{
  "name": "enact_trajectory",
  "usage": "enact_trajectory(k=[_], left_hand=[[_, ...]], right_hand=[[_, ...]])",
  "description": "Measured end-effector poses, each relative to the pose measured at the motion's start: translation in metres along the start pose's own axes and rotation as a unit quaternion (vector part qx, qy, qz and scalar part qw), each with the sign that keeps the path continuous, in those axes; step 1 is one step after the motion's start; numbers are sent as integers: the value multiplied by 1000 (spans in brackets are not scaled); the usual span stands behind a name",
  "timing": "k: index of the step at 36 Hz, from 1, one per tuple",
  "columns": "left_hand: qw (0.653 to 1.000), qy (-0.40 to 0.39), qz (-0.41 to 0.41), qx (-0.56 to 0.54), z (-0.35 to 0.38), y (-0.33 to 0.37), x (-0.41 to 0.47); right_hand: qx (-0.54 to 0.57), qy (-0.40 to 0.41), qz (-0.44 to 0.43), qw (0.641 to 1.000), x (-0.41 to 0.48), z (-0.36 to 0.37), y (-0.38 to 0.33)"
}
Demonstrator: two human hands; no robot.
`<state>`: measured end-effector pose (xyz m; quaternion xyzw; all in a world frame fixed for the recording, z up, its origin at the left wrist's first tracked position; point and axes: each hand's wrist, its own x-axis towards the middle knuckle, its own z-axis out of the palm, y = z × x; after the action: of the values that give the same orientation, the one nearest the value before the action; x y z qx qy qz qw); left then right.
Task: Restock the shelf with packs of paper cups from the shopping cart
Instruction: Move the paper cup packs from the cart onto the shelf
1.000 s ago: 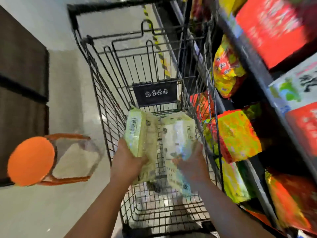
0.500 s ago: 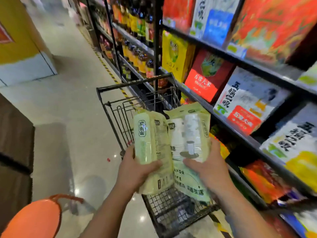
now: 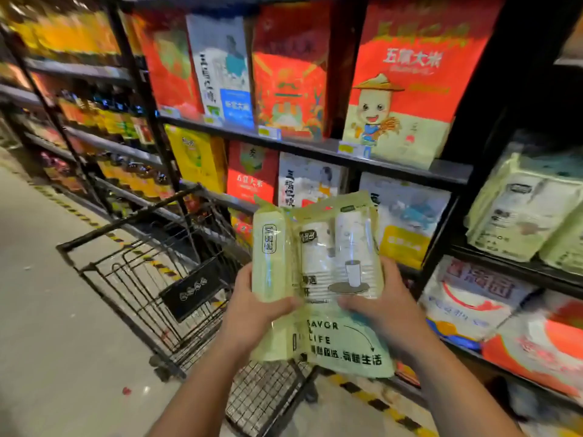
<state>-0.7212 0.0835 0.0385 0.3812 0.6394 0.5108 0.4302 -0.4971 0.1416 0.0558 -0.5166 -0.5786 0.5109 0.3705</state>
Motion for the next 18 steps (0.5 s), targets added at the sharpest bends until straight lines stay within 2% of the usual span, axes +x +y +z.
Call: enact_trajectory(k=[6,11,15,18], left_hand=[[992,-121,37,0,109,24,-8],[972,-230,46,9,222,37,-29],[946,-325,16,-8,321,49,-62],[932,-360,-6,-33,391,55,-85]], right_hand=[[25,91,-4,996,-42,-107,21],[50,173,7,984,-92,-216,47],[62,253,29,965,-141,-306,76],[98,287,53,951,-181,-372,97]])
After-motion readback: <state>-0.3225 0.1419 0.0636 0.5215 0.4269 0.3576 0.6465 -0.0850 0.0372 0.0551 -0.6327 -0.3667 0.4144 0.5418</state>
